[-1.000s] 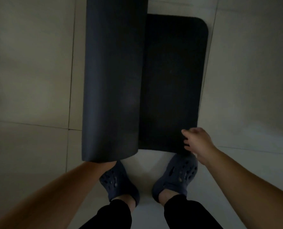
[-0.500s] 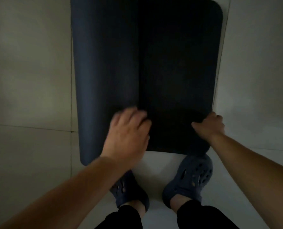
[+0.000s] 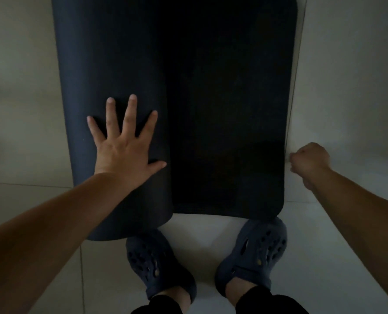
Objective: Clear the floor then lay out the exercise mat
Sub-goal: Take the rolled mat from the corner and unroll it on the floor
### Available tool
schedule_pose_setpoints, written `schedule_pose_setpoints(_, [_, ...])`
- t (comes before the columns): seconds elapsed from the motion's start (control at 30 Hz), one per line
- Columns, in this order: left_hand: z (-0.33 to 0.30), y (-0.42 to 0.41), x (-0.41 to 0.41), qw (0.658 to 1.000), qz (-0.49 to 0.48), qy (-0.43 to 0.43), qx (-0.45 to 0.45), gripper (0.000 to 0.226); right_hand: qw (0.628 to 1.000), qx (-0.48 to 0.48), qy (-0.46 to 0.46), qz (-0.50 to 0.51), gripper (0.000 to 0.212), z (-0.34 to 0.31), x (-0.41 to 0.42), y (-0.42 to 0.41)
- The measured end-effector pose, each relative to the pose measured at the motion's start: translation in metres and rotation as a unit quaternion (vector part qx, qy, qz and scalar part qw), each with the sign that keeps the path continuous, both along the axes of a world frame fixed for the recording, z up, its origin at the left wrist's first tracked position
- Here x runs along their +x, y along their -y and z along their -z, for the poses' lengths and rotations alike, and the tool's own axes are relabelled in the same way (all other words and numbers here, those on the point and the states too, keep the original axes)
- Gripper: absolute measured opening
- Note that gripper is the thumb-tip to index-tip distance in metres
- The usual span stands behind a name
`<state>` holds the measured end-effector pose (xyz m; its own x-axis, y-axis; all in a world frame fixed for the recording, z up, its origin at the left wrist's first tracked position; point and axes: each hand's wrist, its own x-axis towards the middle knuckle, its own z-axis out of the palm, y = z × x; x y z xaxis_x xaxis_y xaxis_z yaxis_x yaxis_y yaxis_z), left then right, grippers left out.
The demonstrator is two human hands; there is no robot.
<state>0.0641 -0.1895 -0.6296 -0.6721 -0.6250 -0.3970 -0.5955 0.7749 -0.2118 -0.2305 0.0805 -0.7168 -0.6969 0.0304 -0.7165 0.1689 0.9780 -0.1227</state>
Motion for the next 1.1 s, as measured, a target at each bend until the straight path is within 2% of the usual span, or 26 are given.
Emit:
schedule_pose_setpoints(0.1, [-0.003,0.000,-0.002,1.000,0.008,0.005,0.003,0.112,0.991,-0.065,0.081,0.082,0.044,-0.010,0.007,0.005])
schedule_pose_setpoints(0.2, [-0.004,-0.002,-0.007,1.000,0.006,0.017,0.000,0.112,0.991,-0.020,0.110,0.069,0.055,-0.003,0.022,0.011])
schedule_pose_setpoints(0.3, [-0.005,-0.005,-0.013,0.999,0.008,0.032,0.002,0.110,0.994,-0.005,0.098,0.051,0.045,0.004,0.029,0.012])
schedule_pose_setpoints(0.43, [-0.008,-0.008,-0.018,0.999,0.008,0.041,0.007,0.108,0.994,-0.051,0.089,0.039,0.017,0.001,0.022,0.004])
schedule_pose_setpoints(0.57, [-0.013,-0.016,-0.024,1.000,0.014,0.023,0.012,0.106,0.994,-0.056,0.049,0.075,0.021,-0.012,-0.010,-0.007])
schedule_pose_setpoints(0.73, [-0.011,-0.029,-0.034,0.999,0.032,0.001,0.033,0.106,0.991,-0.040,0.088,0.088,0.019,-0.023,-0.027,-0.020])
schedule_pose_setpoints(0.77, [-0.008,-0.030,-0.035,0.999,0.039,0.003,0.034,0.105,0.995,-0.013,0.073,0.062,0.018,-0.023,-0.024,-0.018])
schedule_pose_setpoints(0.8, [-0.006,-0.029,-0.034,0.998,0.048,0.006,0.033,0.104,0.999,0.035,0.040,0.000,0.027,-0.021,-0.019,-0.015])
schedule_pose_setpoints(0.83, [-0.003,-0.028,-0.032,0.998,0.056,0.009,0.032,0.103,0.993,0.083,-0.005,-0.085,0.046,-0.018,-0.012,-0.009])
schedule_pose_setpoints(0.87, [-0.001,-0.026,-0.029,0.997,0.063,0.010,0.033,0.102,0.976,0.105,-0.050,-0.186,0.067,-0.017,-0.001,-0.002])
schedule_pose_setpoints(0.93, [0.002,-0.020,-0.021,0.997,0.072,0.006,0.034,0.101,0.907,0.052,-0.101,-0.406,0.095,-0.021,0.029,0.018])
schedule_pose_setpoints(1.0, [0.004,-0.016,-0.013,0.997,0.076,-0.003,0.031,0.099,0.827,-0.015,-0.049,-0.560,0.103,-0.019,0.062,0.039])
schedule_pose_setpoints(1.03, [0.005,-0.015,-0.010,0.996,0.079,-0.004,0.029,0.098,0.807,-0.022,-0.001,-0.591,0.104,-0.014,0.076,0.048])
schedule_pose_setpoints(1.1, [0.007,-0.010,-0.004,0.996,0.088,-0.005,0.025,0.097,0.801,0.008,0.077,-0.593,0.108,-0.006,0.092,0.058])
